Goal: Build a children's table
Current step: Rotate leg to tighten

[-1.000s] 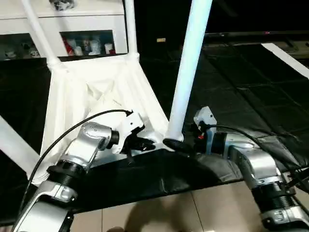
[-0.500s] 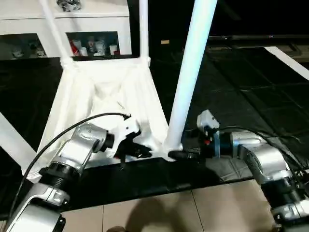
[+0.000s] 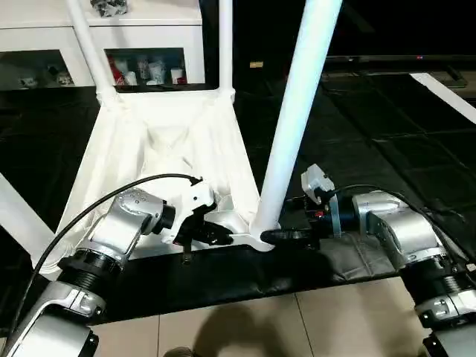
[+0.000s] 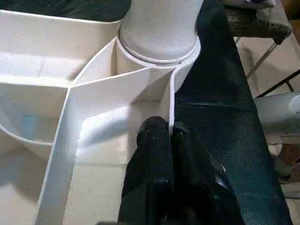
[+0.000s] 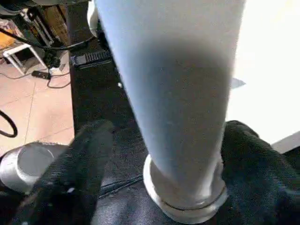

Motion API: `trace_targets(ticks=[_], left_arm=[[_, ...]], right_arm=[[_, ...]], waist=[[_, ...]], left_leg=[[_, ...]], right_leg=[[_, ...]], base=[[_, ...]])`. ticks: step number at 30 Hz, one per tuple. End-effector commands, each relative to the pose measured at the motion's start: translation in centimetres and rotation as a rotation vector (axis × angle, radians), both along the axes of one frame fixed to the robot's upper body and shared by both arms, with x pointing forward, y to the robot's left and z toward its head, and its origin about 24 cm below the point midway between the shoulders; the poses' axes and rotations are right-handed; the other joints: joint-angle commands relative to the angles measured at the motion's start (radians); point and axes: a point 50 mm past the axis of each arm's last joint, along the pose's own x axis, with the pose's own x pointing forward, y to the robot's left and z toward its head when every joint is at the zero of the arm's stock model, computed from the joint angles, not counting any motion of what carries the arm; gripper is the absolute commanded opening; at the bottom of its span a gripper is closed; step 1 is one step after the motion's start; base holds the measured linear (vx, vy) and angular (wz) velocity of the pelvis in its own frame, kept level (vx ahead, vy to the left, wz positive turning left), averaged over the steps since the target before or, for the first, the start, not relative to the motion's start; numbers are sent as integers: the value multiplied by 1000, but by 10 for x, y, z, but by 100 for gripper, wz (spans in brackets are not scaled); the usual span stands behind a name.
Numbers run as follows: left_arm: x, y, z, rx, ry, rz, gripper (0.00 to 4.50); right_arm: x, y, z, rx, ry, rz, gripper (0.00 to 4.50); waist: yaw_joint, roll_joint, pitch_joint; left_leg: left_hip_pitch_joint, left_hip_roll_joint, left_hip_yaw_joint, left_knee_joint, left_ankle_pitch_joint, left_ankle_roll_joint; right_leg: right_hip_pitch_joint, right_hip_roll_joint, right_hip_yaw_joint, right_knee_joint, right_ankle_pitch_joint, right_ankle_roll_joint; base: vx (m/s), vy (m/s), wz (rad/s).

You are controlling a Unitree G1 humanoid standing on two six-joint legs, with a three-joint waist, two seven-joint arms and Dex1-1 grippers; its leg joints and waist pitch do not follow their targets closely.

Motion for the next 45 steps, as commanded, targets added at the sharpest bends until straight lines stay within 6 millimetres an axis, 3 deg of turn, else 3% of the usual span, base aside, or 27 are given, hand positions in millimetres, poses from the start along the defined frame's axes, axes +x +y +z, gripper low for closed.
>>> trace_targets(ticks=[1,5,6,16,36,45], left_arm=[[4,-12,19,-48,-62,-63,0],[4,-12,19,-50,-63,-62,0],[4,-12,19,-50,-63,-61,0],[5,-11,19,-54,-61,-57,0],[6,-11,20,-56,-69,-42,0],[8,-14,18,-61,-71,-25,0]], right_arm=[[-2,6,1,11,3,62,333],[-1,6,1,13,6,70,316],[-1,6,1,13,6,72,291],[-2,7,-1,15,13,90,214],[-2,7,-1,19,3,93,200],[-6,8,-3,43,2,81,200]], waist=[[-6,-9,-73],[-5,-10,-73],[-6,-10,-73],[-5,-9,-74],[-5,-9,-75],[-2,1,-77]], left_leg=[[10,27,1,-62,-164,46],[11,27,1,-62,-165,44],[10,27,0,-62,-165,44],[10,27,1,-61,-155,48],[10,26,1,-59,-156,48],[11,26,-1,-59,-168,42]], right_leg=[[60,-58,53,-65,-278,-177],[59,-58,54,-66,-286,-174],[60,-58,54,-65,-283,-174],[60,-57,53,-61,-259,-185],[61,-56,54,-60,-256,-186],[63,-55,52,-60,-228,-199]], base=[[0,0,0],[0,0,0],[0,0,0],[0,0,0],[0,0,0],[0,0,0]])
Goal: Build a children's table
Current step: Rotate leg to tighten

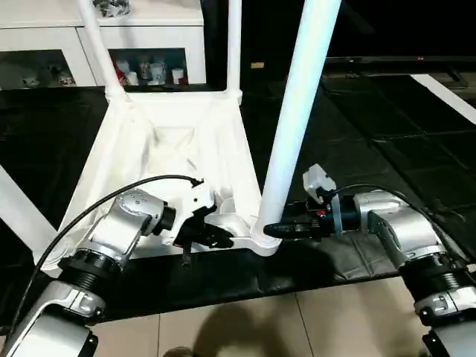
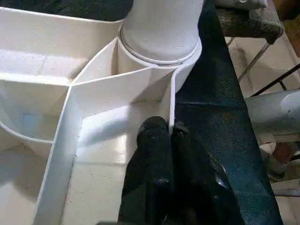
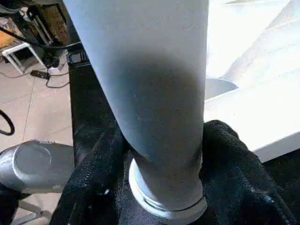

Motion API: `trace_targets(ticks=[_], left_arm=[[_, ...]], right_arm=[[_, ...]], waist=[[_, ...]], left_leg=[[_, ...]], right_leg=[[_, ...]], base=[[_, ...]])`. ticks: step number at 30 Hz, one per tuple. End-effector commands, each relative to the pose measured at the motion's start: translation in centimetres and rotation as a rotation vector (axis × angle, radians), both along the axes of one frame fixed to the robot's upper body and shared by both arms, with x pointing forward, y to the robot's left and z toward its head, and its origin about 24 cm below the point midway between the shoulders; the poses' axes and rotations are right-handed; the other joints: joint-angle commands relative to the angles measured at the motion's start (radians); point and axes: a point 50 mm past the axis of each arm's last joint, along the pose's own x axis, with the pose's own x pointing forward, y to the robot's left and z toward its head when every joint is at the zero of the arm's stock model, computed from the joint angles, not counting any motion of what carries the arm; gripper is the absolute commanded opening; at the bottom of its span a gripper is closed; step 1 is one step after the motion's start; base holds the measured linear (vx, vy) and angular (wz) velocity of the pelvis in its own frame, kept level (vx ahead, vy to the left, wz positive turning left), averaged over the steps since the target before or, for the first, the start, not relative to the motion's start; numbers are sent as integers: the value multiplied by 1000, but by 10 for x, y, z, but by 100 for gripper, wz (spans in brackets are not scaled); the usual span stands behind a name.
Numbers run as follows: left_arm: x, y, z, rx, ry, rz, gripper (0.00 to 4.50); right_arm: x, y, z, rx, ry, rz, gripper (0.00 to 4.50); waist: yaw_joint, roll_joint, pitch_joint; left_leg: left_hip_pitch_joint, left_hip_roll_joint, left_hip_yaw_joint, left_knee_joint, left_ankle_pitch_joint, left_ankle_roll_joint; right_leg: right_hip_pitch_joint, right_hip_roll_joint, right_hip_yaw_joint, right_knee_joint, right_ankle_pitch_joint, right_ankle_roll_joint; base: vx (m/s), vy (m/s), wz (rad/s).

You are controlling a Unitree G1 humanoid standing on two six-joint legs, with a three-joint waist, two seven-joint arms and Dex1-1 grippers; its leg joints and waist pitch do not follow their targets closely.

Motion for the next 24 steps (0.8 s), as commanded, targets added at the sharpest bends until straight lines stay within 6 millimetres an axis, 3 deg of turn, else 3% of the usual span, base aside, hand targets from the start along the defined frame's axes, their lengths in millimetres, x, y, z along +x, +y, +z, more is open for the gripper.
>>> trace_targets(ticks=[1,4,8,18,23,24], left_arm=[[10,-10,19,-51,-77,1,0],[10,-9,18,-48,-74,4,0],[11,-8,19,-42,-81,9,0],[15,-9,19,-43,-94,54,0],[22,-20,14,-49,-98,169,0],[26,-27,14,-60,-102,233,0]], right_arm=[[-8,12,-2,38,14,80,200],[-9,14,-4,43,18,77,200],[-9,14,-6,38,14,79,199],[-8,18,-10,52,-1,37,198],[-12,26,-20,100,36,-70,197],[-10,30,-27,101,40,-179,197]], waist=[[-4,7,-78],[-3,8,-78],[-3,0,-77],[-4,3,-76],[-6,-2,-71],[-9,-5,-71]], left_leg=[[10,26,-1,-62,-170,40],[11,26,-2,-63,-182,37],[12,27,-2,-63,-181,38],[11,26,-2,-64,-193,34],[16,25,-3,-66,-224,22],[15,24,-4,-67,-228,19]], right_leg=[[63,-54,51,-63,-219,-202],[64,-54,50,-62,-217,-206],[63,-56,50,-62,-230,-204],[63,-57,51,-66,-265,-189],[59,-59,50,-77,-337,-168],[61,-60,50,-76,-347,-164]], base=[[0,0,0],[0,0,0],[0,0,0],[0,0,0],[0,0,0],[0,0,0]])
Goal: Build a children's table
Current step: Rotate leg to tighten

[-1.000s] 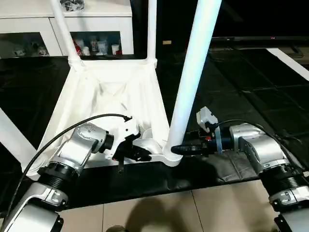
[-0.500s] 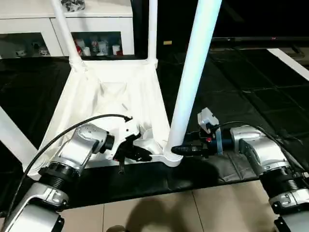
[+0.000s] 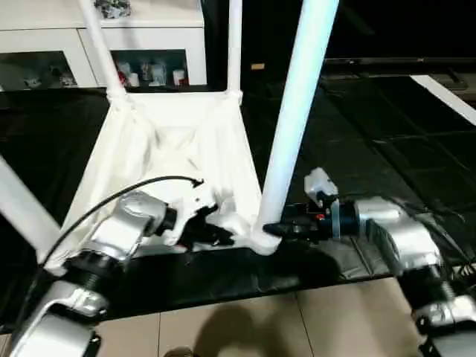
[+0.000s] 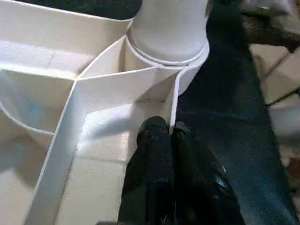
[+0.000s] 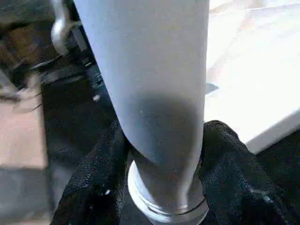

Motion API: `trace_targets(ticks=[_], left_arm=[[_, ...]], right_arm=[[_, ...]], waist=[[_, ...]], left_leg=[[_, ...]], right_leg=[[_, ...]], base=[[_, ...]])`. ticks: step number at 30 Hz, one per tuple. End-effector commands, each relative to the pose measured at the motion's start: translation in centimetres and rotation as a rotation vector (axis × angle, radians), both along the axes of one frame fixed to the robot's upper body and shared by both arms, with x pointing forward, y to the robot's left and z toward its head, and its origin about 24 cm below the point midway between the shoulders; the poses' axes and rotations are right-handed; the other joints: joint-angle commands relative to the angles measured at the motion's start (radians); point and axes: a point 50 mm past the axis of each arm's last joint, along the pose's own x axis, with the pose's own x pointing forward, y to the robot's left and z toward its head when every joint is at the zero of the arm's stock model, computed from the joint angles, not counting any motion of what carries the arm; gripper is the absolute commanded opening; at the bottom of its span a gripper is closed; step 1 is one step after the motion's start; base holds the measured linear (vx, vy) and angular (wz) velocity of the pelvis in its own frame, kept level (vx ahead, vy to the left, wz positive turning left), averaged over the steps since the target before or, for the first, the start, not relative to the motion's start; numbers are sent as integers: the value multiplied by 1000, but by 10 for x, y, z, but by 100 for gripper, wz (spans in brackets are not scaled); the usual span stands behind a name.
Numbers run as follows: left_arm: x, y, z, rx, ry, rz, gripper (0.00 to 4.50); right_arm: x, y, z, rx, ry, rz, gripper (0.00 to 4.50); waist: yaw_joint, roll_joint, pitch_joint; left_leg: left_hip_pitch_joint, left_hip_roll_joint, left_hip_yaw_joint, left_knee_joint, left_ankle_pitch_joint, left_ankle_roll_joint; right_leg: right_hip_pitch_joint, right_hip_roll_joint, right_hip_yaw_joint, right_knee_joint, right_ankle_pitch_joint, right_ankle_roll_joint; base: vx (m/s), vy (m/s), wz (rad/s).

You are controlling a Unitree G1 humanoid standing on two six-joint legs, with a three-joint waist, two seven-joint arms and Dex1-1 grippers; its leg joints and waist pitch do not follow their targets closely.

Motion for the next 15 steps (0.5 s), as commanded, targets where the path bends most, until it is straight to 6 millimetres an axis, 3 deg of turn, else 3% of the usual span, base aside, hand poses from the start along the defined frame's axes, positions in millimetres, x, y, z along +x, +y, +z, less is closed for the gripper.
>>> trace_targets(ticks=[1,4,9,10,14,15], left_arm=[[19,-19,21,-58,-104,131,0],[26,-33,25,-86,-117,239,0],[34,-55,30,-98,-149,340,0],[35,-59,30,-105,-150,365,0],[37,-68,28,-93,-160,390,0],[37,-68,28,-87,-161,388,0]], right_arm=[[-7,31,-13,39,51,-16,196],[-3,43,-25,19,87,-199,196],[5,73,-28,24,140,-400,196],[8,79,-28,27,149,-445,196],[17,100,-21,7,135,-513,196],[17,103,-19,14,122,-517,231]], waist=[[-9,-11,-67],[-27,-12,-65],[-52,-10,-64],[-57,-5,-64],[-72,1,-66],[-72,2,-68]], left_leg=[[9,24,-4,-72,-227,12],[10,18,-7,-73,-255,-3],[10,11,-9,-72,-270,3],[9,10,-9,-71,-275,5],[10,11,-12,-74,-292,3],[11,11,-12,-73,-290,4]], right_leg=[[53,-59,49,-81,-365,-159],[53,-60,44,-92,-452,-121],[51,-57,40,-104,-508,-88],[49,-56,40,-106,-503,-88],[50,-52,39,-104,-466,-103],[51,-53,39,-103,-452,-107]], base=[[0,0,0],[0,0,0],[0,0,0],[0,0,0],[0,0,0],[0,0,0]])
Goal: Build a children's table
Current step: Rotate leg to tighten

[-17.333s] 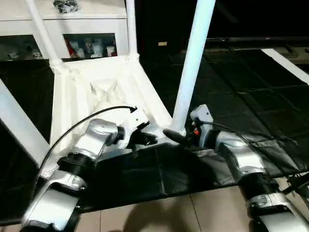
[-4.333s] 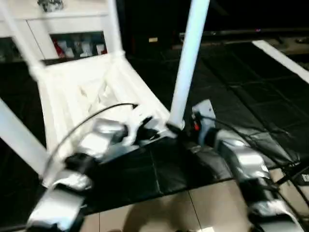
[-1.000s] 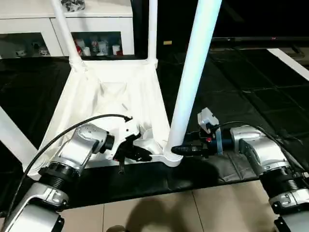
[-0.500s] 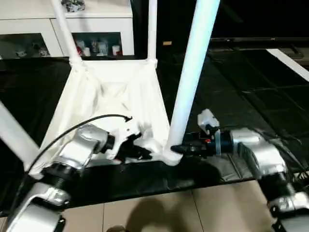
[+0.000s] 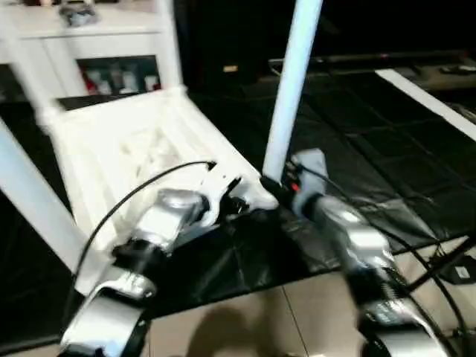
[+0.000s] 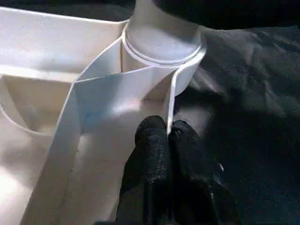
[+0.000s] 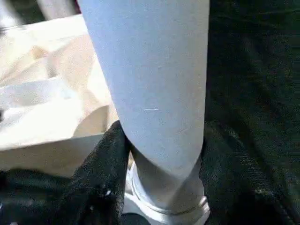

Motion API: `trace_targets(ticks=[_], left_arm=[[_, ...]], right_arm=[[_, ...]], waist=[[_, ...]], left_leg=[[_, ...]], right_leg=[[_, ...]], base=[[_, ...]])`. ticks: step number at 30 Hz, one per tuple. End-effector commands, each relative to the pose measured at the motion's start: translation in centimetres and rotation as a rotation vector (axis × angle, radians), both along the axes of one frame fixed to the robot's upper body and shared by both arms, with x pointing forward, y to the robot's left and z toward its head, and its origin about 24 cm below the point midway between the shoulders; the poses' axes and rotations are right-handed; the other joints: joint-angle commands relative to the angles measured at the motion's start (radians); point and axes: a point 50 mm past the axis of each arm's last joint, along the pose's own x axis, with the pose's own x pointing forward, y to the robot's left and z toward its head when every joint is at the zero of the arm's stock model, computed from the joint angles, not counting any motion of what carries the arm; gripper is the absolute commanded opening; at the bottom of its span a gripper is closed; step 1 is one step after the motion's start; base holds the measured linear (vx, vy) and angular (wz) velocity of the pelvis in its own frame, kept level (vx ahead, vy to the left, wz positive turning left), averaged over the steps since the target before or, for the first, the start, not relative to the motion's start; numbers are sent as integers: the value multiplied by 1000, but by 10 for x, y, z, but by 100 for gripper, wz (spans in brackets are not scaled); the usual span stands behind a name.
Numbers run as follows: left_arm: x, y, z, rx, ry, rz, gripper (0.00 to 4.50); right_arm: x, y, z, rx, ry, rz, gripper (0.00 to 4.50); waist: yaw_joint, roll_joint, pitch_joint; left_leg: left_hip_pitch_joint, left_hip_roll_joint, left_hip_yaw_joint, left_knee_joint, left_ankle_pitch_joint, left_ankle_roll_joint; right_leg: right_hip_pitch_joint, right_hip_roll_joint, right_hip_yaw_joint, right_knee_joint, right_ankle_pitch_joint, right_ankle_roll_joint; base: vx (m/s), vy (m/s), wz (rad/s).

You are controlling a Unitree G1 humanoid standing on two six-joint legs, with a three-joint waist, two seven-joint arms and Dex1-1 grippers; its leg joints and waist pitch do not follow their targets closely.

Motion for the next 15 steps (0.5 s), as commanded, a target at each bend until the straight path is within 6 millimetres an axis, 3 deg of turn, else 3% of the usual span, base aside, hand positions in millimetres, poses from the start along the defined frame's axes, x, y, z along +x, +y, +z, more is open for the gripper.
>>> trace_targets(ticks=[1,4,10,11,15], left_arm=[[8,-28,30,-71,-117,-45,0],[8,-23,29,-56,-118,-51,0],[6,-10,27,-33,-126,-112,0],[5,-5,26,-26,-122,-128,0],[0,7,24,-25,-106,-189,0]], right_arm=[[-18,56,-14,53,94,191,252],[-21,60,-12,61,73,217,274],[-28,54,-14,7,32,276,320],[-28,46,-15,4,25,277,345],[-31,20,-16,-12,-6,322,374]], waist=[[8,3,-68],[10,3,-70],[12,4,-70],[13,5,-69],[16,9,-67]], left_leg=[[2,12,-11,-72,-276,12],[1,13,-7,-73,-246,23],[0,15,-6,-76,-226,26],[2,16,-6,-76,-228,25],[5,19,-7,-78,-256,25]], right_leg=[[49,-55,42,-95,-414,-119],[52,-53,46,-86,-331,-150],[57,-54,50,-81,-297,-164],[56,-55,50,-81,-298,-167],[57,-54,51,-84,-309,-166]], base=[[0,0,0],[0,0,0],[0,0,0],[0,0,0],[0,0,0]])
